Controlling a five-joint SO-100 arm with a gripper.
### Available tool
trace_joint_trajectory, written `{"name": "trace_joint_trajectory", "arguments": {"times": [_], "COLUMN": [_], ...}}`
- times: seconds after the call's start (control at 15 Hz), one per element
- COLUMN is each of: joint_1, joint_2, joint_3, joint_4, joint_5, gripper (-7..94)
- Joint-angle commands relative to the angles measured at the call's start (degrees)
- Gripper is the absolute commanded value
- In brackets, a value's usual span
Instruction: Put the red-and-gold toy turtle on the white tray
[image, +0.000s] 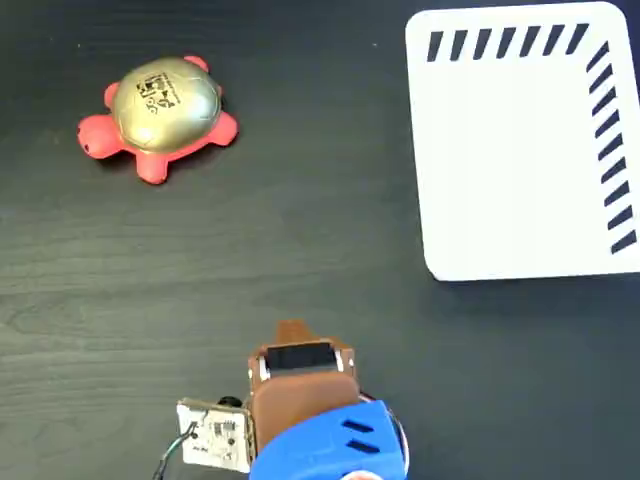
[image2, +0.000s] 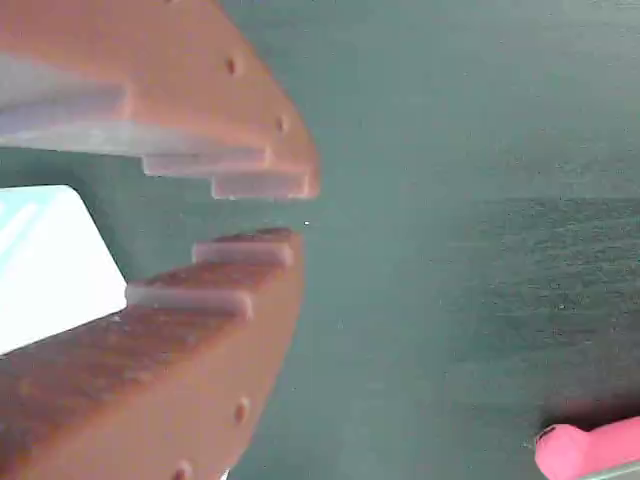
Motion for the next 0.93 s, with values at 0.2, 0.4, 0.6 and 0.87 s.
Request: {"name": "trace_joint_trajectory", "arguments": {"times": [0.2,0.4,0.6,0.87], "joint_1": [-0.79,-0.79,-0.79,-2.9], "joint_2": [0.35,0.35,0.35,0.35], "joint_3": [-0.53,-0.53,-0.53,-0.53], "joint_4": [-0.7,-0.7,-0.7,-0.7], "joint_5": [0.35,0.35,0.35,-1.05], "gripper": [0,0,0,0]}}
